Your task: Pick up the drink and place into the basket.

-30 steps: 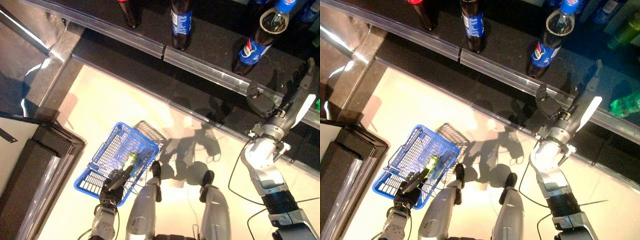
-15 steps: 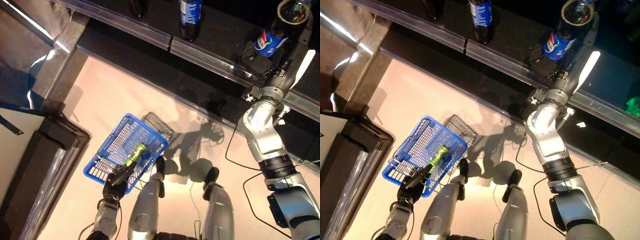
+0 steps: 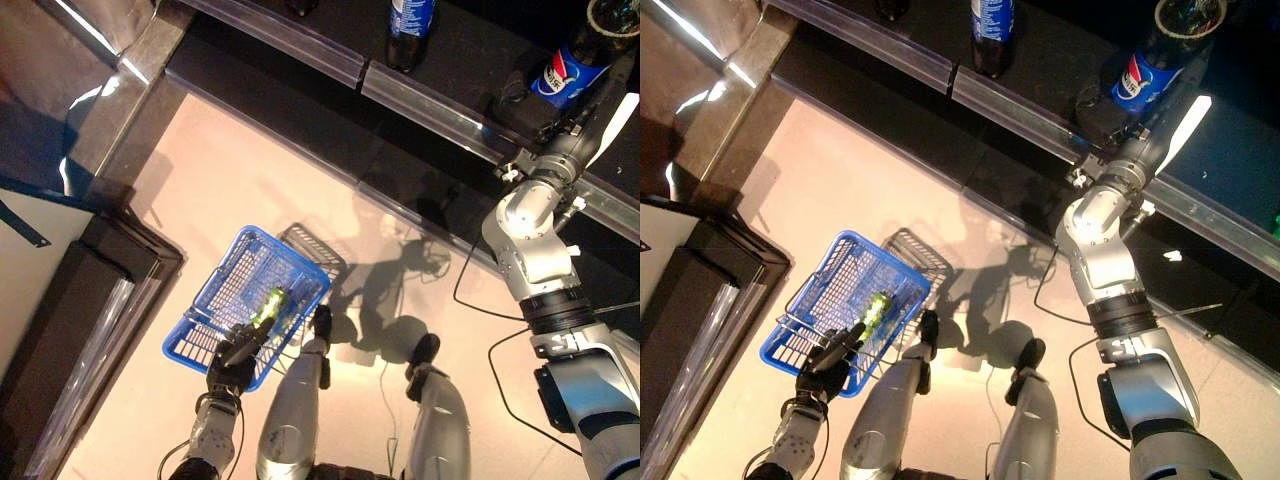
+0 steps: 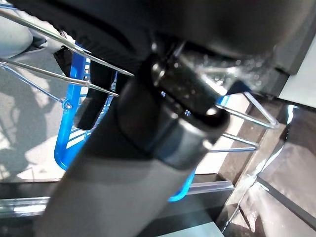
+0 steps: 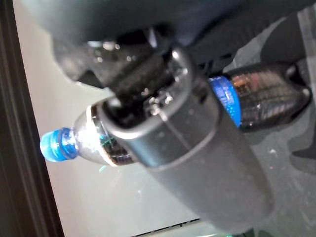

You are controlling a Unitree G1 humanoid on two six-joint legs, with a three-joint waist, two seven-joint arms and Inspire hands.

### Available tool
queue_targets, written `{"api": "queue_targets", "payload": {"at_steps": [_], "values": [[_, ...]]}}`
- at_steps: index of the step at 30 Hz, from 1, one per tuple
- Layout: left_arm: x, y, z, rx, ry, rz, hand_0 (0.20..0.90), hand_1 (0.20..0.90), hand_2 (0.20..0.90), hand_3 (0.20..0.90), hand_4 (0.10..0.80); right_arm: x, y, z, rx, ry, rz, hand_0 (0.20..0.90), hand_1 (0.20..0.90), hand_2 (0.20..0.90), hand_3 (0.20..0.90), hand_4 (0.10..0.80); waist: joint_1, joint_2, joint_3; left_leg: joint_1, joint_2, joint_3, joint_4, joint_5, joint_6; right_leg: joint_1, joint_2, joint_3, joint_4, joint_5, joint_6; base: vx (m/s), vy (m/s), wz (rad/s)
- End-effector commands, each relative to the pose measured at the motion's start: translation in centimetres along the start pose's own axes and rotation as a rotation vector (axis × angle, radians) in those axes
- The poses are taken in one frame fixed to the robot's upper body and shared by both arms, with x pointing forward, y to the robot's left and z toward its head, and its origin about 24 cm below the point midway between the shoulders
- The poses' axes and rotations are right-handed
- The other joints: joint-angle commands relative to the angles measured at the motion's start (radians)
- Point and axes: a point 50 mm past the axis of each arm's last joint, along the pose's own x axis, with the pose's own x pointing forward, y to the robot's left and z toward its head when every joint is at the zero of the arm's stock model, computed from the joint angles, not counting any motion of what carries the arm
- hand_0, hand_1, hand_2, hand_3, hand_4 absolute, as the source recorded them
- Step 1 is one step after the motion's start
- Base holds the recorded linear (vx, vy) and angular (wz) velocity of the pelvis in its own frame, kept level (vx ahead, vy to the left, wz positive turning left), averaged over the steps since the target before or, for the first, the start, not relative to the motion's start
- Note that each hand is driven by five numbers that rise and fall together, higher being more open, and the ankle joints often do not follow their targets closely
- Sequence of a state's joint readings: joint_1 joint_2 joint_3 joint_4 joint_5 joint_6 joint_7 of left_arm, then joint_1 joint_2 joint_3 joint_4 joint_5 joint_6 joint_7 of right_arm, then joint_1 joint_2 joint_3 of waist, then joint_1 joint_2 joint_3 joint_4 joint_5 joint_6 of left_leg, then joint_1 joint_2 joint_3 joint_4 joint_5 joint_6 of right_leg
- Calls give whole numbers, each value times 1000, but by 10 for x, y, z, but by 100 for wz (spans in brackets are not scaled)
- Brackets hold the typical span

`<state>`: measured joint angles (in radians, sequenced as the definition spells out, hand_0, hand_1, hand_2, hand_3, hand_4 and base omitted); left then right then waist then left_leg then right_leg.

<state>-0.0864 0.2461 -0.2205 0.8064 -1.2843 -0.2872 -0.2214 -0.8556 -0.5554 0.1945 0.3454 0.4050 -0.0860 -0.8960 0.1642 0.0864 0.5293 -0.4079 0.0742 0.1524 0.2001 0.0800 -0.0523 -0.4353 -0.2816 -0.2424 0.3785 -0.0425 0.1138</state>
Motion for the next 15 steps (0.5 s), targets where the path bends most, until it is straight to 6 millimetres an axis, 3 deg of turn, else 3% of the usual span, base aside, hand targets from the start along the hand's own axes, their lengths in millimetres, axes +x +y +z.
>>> {"api": "queue_targets", "payload": {"at_steps": [1, 7, 15], "values": [[-17, -9, -22, -5, 60, -122, 300, 300, 300, 200, 100, 29, -3, 69, 152, -234, -56, 900, 900, 900, 900, 800, 21, 20, -9, -41, -52, -61, 80, -74, 31, -7, 18, -77, 12, 15, -24, 0, 0, 0], [-16, -9, -20, 5, 69, -129, 300, 300, 300, 200, 100, 35, -5, 69, 189, -199, -82, 900, 900, 900, 900, 800, 29, 20, -9, -52, -55, -69, 81, -73, 33, -6, 20, -83, 3, 18, -24, 0, 0, 0], [-16, -10, -19, 15, 79, -137, 300, 300, 300, 200, 100, 46, 5, 84, 202, -203, -79, 900, 900, 900, 900, 800, 47, 26, -9, -65, -60, -78, 83, -72, 35, -12, 17, -88, 7, 16, -25, 5, 0, -3]]}}
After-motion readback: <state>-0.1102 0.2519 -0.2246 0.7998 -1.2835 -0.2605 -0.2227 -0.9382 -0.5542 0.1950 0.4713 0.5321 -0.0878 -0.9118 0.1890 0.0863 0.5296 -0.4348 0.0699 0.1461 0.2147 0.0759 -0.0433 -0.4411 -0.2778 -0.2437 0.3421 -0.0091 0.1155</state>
